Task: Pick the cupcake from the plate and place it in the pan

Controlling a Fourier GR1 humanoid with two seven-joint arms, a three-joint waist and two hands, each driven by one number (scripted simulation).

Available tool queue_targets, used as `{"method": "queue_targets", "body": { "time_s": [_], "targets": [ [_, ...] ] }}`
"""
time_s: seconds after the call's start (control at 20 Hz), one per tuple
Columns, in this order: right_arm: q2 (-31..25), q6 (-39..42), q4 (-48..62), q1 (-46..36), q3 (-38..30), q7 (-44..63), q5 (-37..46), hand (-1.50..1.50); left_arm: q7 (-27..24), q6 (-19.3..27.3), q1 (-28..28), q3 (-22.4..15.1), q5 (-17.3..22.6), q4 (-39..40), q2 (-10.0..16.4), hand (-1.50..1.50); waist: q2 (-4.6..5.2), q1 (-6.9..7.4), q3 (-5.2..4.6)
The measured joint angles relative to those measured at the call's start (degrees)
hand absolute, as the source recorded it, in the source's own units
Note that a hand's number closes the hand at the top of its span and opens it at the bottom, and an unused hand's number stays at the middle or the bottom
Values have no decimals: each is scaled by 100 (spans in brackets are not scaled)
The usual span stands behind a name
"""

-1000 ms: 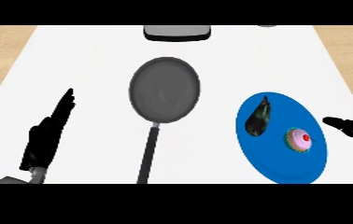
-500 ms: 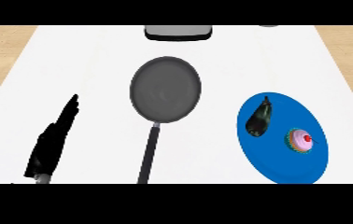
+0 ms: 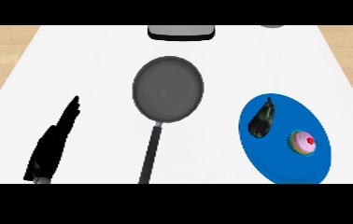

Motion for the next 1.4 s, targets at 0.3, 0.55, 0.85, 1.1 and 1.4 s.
{"method": "queue_targets", "body": {
  "time_s": [0.3,0.55,0.85,1.1,1.4],
  "targets": [
    [244,343,-52,-739,464,1007,158,-150,134,-135,-49,132,-151,-64,-83,0,6,8,0],
    [505,682,-106,-1252,851,1806,240,-150,155,-233,43,221,-229,-122,-189,0,6,9,1],
    [688,1208,-101,-1615,1268,2493,460,-150,206,-384,97,418,-268,-183,-210,0,5,2,1],
    [942,1446,5,-1788,1469,2862,642,-150,239,-451,133,505,-419,-191,-325,0,4,-9,2],
    [1275,1611,119,-1887,1534,2943,822,-150,314,-546,163,597,-635,-202,-520,0,3,-23,4]
  ]
}}
